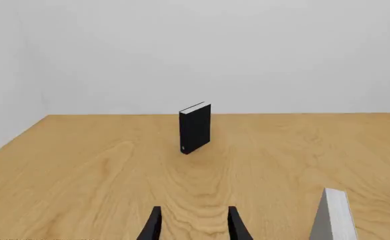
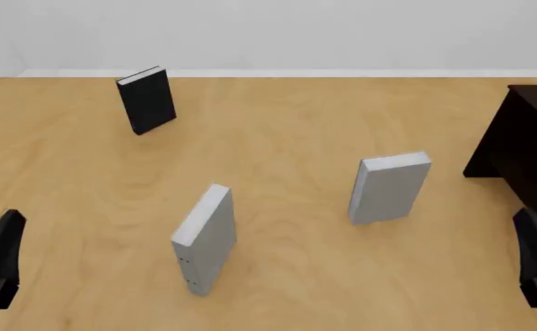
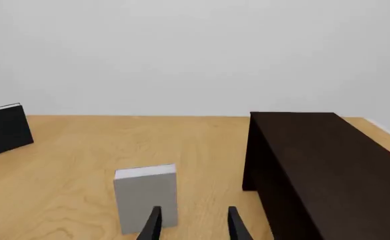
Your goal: Pick up the book on the right and place it on the cabinet shelf.
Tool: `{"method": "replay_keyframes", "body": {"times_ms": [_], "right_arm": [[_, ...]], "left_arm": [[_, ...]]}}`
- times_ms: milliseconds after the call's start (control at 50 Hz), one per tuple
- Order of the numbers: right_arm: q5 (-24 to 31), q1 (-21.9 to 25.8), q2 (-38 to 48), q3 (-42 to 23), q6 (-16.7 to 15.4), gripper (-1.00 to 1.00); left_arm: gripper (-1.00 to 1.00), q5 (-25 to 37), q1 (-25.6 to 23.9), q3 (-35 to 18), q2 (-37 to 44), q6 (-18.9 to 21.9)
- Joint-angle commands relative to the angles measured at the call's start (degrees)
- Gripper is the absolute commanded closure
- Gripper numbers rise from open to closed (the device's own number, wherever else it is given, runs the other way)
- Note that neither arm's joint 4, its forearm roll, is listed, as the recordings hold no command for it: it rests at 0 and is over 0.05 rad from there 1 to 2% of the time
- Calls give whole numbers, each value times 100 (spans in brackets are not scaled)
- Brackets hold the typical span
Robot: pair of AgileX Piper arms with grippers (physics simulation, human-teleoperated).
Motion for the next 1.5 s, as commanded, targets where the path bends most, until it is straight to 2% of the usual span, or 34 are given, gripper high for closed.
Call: {"method": "replay_keyframes", "body": {"times_ms": [20, 80, 100, 120, 140, 200, 220, 240, 380, 420, 440, 480, 560, 600, 660, 700, 720, 820, 880, 920, 980, 1020, 1060, 1100, 1120, 1180, 1240, 1260, 1340, 1380, 1500], "right_arm": [[255, 106, 210, -306, -506, -100], [568, 104, 139, -603, -468, -100], [754, 247, 289, -882, -786, -100], [834, 211, 334, -1048, -831, -100], [923, 264, 563, -1341, -1029, -100], [1045, 380, 830, -1719, -1210, -100], [1096, 484, 1009, -1878, -1463, -100], [1160, 533, 1114, -2046, -1578, -100], [1593, 790, 1878, -3202, -2271, -100], [1716, 847, 2080, -3467, -2373, -100], [1762, 909, 2155, -3583, -2537, -100], [1865, 906, 2292, -3853, -2586, -100], [2108, 1066, 2586, -4282, -2904, -100], [2237, 1070, 2712, -4516, -2905, -100], [2412, 1160, 2913, -4730, -3209, -100], [2567, 1201, 3053, -5001, -3240, -100], [2633, 1199, 3114, -5059, -3398, -100], [2892, 1293, 3393, -5425, -3688, -100], [3083, 1432, 3566, -5616, -3805, -100], [3214, 1497, 3682, -5815, -3662, -100], [3392, 1583, 3842, -5883, -4025, -100], [3532, 1623, 3963, -6159, -3921, -100], [3693, 1631, 4078, -6220, -4273, -100], [3925, 1695, 4208, -6366, -4384, -100], [3990, 1697, 4266, -6555, -4319, -100], [4305, 1719, 4476, -6772, -4529, -100], [4450, 1739, 4576, -6873, -4622, -100], [4512, 1708, 4596, -6849, -4821, -100], [4697, 1761, 4725, -6948, -4891, -100], [4835, 1696, 4818, -6956, -5113, -100], [5080, 1703, 5032, -7142, -5334, -100]], "left_arm": [[-100, 25, -21, 1, 5, -2], [-100, 21, 1, -1, 10, -20], [-100, 35, 17, 0, 18, -37], [-100, 41, 25, 1, 17, -31], [-100, 64, -21, 2, 22, 6], [-100, 73, -12, 3, 29, -1], [-100, 77, -22, 3, 24, 5], [-100, 75, -18, 3, 24, -6], [-100, 97, -27, 4, 21, 100], [-100, 119, -36, 4, 24, 75], [-100, 125, -53, 5, 17, 81], [-100, 152, -106, 5, 27, 113], [-100, 145, -111, 5, 37, 118], [-100, 150, -134, 5, 26, 137], [-100, 161, -125, 5, 23, 131], [-100, 177, -119, 5, 21, 128], [-100, 175, -116, 5, 19, 139], [-100, 182, -108, 5, 30, 141], [-100, 162, -124, 5, 51, 162], [-100, 158, -127, 5, 62, 149], [-100, 175, -127, 5, 76, 171], [-100, 135, -131, 0, 137, 172], [-100, 148, -127, 5, 113, 173], [-100, 154, -134, 5, 110, 175], [-100, 161, -138, 5, 105, 178], [-100, 136, -102, 1, 146, 202], [-100, 145, -91, 5, 137, 170], [-100, 118, -92, 0, 185, 170], [-100, 147, -109, 0, 157, 174], [-100, 145, -109, 1, 170, 181], [-100, 145, -92, 5, 133, 229]]}}
